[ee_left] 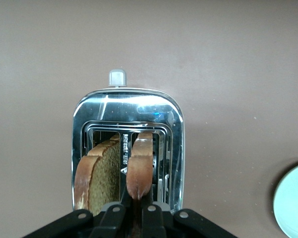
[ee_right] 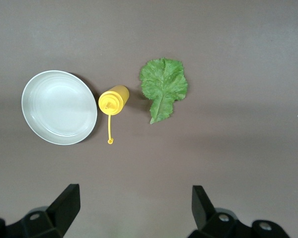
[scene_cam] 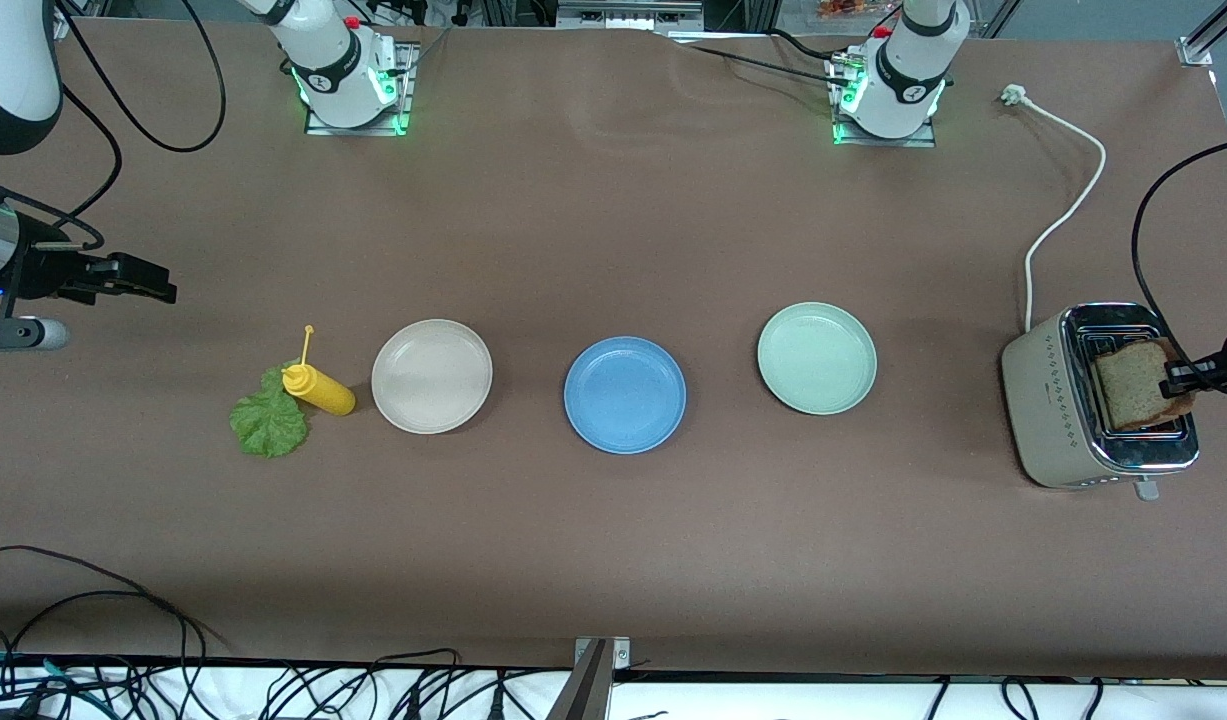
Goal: Make sandwich in blue plate with both arms
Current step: 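Lower the left gripper and grasp the outer bread slice, then lift the bread slice out of the toaster with the left gripper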
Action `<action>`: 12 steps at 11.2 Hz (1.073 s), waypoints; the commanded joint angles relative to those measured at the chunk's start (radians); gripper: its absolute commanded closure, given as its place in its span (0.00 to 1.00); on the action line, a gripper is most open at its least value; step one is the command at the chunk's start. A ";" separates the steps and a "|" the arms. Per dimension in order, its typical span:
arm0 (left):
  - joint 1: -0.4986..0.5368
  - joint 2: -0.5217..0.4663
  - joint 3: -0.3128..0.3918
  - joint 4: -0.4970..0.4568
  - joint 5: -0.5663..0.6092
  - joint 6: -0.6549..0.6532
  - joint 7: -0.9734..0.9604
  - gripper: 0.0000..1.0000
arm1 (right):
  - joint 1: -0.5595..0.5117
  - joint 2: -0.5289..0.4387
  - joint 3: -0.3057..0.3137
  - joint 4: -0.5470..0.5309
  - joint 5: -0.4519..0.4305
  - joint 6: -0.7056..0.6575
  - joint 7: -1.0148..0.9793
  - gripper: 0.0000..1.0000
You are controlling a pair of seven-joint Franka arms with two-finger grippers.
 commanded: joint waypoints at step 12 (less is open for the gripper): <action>-0.029 -0.055 -0.280 0.112 -0.031 -0.224 -0.158 1.00 | 0.000 -0.005 -0.001 0.010 0.017 -0.004 0.011 0.00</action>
